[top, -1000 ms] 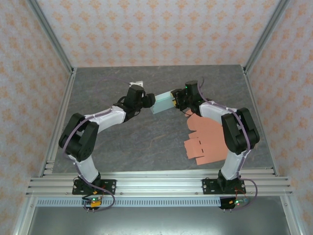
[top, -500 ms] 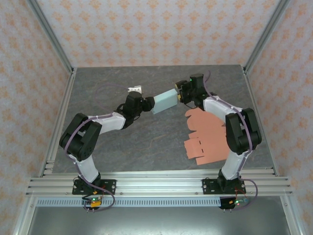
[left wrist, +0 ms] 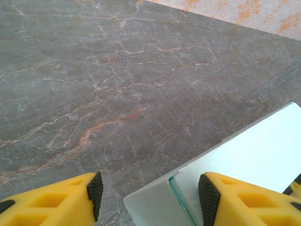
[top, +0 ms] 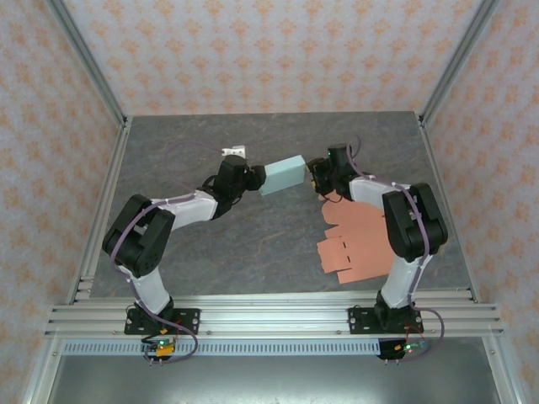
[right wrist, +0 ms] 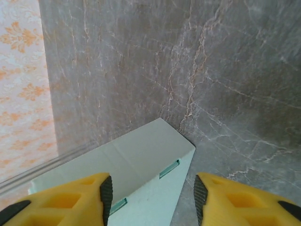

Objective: Fold the paper box

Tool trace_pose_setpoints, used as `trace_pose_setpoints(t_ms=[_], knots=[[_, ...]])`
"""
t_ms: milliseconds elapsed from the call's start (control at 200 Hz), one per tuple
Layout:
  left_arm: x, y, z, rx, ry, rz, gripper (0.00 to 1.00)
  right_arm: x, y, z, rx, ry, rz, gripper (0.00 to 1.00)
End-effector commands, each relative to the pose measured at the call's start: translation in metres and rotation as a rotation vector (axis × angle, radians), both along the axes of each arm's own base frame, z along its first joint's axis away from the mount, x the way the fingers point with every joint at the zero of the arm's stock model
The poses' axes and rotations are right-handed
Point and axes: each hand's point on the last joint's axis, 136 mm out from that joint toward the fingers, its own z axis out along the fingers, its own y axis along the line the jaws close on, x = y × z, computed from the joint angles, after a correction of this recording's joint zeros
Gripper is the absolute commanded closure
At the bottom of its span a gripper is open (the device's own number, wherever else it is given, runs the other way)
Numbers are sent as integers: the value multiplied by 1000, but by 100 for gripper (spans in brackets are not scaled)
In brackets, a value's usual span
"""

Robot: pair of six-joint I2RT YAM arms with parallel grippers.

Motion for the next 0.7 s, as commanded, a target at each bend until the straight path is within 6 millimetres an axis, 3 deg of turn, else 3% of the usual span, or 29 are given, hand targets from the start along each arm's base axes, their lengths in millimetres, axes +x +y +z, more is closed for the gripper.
trace_pose_setpoints(t_ms=[0, 90, 200, 260, 385, 470, 551, 696], knots=[[-27, 11, -49, 155, 163, -19, 41, 12, 1, 71, -74, -144, 54, 46], [-26, 11, -50, 168, 167, -17, 41, 19, 9, 94, -52, -182, 80, 44], [-28, 12, -45, 157, 173, -5, 41, 20, 30, 97, -1, -181, 114, 42], [-28, 12, -42, 147, 168, 0, 41, 16, 34, 84, -19, -153, 120, 42], [-25, 14, -42, 156, 175, 16, 41, 7, 27, 32, -44, -79, 92, 41], [-25, 13, -40, 145, 172, 13, 41, 2, 28, 14, -66, -57, 142, 42], [-26, 11, -41, 140, 179, 6, 41, 0, 27, 22, -86, -74, 163, 42], [-27, 7, -41, 119, 190, -14, 39, 3, 30, 66, -100, -121, 201, 37]])
